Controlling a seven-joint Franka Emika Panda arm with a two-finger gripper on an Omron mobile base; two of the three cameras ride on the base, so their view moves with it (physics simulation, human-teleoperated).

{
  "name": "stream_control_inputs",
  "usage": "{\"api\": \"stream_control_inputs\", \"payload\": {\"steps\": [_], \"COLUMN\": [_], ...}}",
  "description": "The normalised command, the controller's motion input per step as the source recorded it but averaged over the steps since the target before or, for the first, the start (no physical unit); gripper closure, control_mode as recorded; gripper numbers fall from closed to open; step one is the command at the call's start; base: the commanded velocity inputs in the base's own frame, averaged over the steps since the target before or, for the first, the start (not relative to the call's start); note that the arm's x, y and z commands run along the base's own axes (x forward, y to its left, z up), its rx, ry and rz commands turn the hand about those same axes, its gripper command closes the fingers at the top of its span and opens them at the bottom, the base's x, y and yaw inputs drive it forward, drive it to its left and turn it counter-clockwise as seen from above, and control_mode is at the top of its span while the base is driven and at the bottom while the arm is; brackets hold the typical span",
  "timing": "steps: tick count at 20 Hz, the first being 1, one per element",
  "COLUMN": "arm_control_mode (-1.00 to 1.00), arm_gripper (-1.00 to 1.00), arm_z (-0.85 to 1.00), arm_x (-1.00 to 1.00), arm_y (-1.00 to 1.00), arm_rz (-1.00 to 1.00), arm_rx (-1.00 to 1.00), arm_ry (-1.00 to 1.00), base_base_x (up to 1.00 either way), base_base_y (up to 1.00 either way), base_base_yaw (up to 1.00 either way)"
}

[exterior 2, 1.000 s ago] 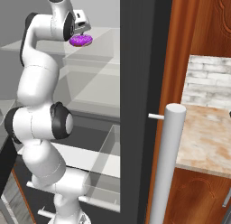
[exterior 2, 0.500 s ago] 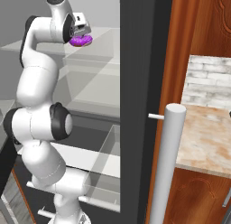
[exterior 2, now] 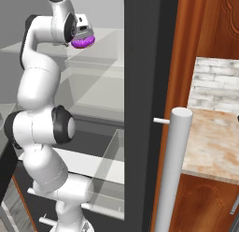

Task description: Take the donuts from the fridge and place them on the empty tray on the dining counter.

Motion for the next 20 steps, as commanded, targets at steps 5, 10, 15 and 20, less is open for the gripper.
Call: {"api": "stream_control_inputs", "payload": {"steps": [5, 10, 15, 20], "arm_control_mode": [-1.0, -1.0, -1.0, -1.0], "arm_gripper": [1.0, 1.0, 1.0, 1.0], "arm_z": [-0.3, -0.21, -0.1, 0.0], "arm_x": [0.0, -0.17, -0.87, -1.0], "arm_y": [0.0, -0.06, -0.37, -0.31], "arm_rz": [0.0, 0.0, 0.0, 0.0], "arm_rx": [-0.01, 0.0, 0.01, 0.0], "arm_ry": [0.01, -0.04, -0.15, -0.14], "base_base_x": [0.0, 0.0, 0.0, 0.0], "base_base_y": [0.0, 0.0, 0.0, 0.0], "base_base_yaw": [0.0, 0.0, 0.0, 0.0]}}
